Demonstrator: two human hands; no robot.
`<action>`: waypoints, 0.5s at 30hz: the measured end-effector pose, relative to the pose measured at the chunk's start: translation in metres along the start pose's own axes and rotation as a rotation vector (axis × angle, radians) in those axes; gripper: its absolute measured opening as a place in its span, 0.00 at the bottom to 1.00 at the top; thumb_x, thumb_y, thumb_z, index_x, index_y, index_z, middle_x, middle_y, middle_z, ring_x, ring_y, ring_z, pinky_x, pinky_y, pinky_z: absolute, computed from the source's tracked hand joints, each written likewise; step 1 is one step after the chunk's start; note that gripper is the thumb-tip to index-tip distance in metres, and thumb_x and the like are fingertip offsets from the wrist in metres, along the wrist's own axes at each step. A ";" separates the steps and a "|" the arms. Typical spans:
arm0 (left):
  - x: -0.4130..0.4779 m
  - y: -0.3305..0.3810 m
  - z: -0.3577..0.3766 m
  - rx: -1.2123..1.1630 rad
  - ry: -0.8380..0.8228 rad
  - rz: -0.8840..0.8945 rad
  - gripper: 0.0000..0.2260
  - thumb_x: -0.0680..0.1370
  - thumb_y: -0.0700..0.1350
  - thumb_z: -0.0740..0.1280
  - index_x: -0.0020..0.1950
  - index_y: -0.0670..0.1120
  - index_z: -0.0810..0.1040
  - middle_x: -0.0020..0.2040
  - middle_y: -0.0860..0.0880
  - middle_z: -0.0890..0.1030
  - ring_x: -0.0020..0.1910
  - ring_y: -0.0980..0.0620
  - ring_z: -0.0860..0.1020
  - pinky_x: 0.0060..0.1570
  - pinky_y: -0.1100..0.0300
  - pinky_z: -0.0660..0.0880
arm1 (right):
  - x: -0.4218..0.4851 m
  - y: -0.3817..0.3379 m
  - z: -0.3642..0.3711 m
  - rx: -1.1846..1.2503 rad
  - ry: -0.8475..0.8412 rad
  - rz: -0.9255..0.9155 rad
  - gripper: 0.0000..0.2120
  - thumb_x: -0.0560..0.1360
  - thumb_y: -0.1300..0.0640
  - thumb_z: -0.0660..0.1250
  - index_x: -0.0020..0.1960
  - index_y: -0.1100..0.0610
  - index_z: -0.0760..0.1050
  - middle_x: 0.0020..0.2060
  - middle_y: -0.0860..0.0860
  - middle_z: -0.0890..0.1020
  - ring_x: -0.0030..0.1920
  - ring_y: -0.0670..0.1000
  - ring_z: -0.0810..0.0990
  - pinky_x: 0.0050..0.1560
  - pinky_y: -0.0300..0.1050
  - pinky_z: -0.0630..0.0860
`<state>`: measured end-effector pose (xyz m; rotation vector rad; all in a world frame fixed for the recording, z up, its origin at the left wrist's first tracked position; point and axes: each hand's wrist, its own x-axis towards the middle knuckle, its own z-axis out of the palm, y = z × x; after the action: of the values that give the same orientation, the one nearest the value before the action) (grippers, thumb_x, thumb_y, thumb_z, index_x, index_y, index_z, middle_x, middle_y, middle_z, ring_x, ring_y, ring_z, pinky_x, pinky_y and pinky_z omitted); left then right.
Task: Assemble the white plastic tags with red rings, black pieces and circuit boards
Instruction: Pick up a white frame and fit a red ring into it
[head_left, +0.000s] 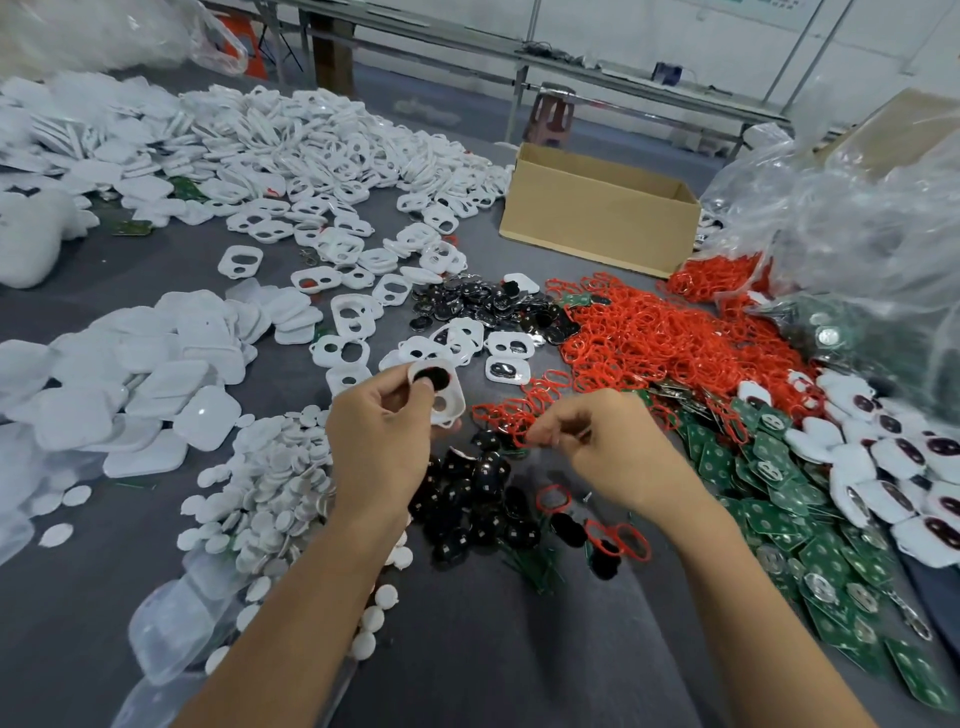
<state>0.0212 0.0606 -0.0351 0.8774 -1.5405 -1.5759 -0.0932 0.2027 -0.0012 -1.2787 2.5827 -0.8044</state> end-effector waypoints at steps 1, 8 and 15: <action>0.001 -0.001 0.000 -0.007 0.007 0.004 0.18 0.77 0.41 0.67 0.36 0.62 0.84 0.39 0.43 0.85 0.42 0.33 0.82 0.48 0.36 0.79 | -0.001 -0.002 0.003 -0.006 -0.023 -0.009 0.17 0.70 0.72 0.63 0.43 0.54 0.85 0.33 0.46 0.83 0.35 0.43 0.79 0.40 0.30 0.73; 0.002 -0.002 0.001 -0.069 -0.023 0.029 0.08 0.74 0.43 0.68 0.42 0.53 0.86 0.39 0.47 0.85 0.45 0.37 0.83 0.51 0.39 0.79 | -0.001 -0.009 0.021 -0.098 -0.130 -0.139 0.12 0.70 0.64 0.71 0.50 0.51 0.83 0.43 0.47 0.81 0.39 0.43 0.74 0.41 0.30 0.68; -0.003 0.003 0.003 -0.098 -0.069 0.032 0.13 0.77 0.37 0.68 0.42 0.54 0.86 0.40 0.52 0.86 0.45 0.42 0.84 0.52 0.39 0.79 | -0.002 -0.010 0.026 -0.082 -0.150 -0.145 0.08 0.70 0.55 0.74 0.49 0.50 0.80 0.43 0.47 0.78 0.41 0.45 0.73 0.45 0.43 0.72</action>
<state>0.0199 0.0649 -0.0326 0.7472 -1.5037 -1.6594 -0.0760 0.1887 -0.0187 -1.5026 2.4510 -0.6050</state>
